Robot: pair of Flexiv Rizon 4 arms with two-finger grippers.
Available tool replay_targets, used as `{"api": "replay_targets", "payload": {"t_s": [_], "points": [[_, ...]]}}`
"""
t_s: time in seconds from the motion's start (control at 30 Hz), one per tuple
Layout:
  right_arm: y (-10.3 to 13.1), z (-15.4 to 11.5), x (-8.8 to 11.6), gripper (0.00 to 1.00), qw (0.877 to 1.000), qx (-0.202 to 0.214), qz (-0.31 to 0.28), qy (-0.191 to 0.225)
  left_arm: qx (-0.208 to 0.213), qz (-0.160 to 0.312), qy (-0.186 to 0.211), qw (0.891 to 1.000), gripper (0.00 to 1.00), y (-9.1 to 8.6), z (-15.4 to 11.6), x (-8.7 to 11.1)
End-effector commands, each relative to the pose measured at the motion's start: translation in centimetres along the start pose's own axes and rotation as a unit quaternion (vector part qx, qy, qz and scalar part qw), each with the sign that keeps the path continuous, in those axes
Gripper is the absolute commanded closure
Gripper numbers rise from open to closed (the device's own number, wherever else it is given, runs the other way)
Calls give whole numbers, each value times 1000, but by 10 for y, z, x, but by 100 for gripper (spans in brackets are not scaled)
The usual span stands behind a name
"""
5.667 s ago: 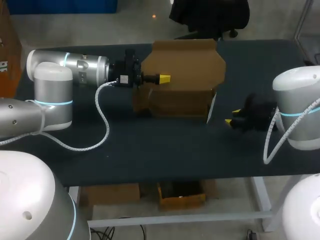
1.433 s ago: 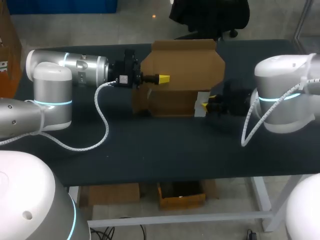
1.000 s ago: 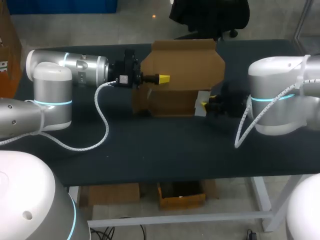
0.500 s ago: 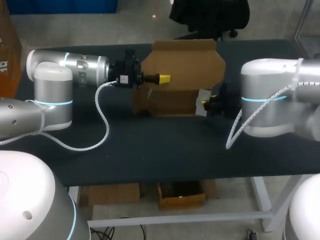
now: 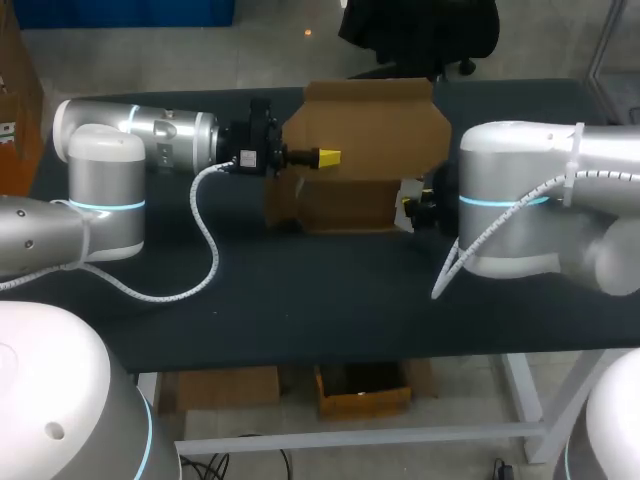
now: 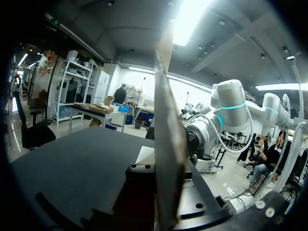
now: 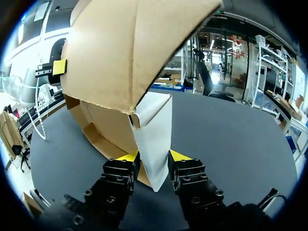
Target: Assemble the packaging by folding the flat box into shape, placing the metal phone stand inside, and closing the box properly
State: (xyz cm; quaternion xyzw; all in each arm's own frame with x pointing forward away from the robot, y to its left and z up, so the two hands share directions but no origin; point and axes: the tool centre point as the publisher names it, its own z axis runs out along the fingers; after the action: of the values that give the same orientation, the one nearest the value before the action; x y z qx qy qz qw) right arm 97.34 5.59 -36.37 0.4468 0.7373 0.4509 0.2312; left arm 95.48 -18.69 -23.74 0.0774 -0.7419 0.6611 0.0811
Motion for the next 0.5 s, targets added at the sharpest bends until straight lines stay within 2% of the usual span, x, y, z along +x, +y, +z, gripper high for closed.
{"api": "replay_targets", "payload": {"t_s": [0.03, 0.13, 0.5], "points": [[-6, 3, 4, 66, 998, -14, 9, -61, 1, 0, 0, 1000, 100, 3, 2, -1], [-8, 2, 4, 70, 996, -19, 28, -76, 1, 0, 0, 1000, 100, 3, 2, -1], [-14, 1, 5, 73, 993, -26, 53, -102, 1, 0, 0, 1000, 100, 3, 2, -1]]}}
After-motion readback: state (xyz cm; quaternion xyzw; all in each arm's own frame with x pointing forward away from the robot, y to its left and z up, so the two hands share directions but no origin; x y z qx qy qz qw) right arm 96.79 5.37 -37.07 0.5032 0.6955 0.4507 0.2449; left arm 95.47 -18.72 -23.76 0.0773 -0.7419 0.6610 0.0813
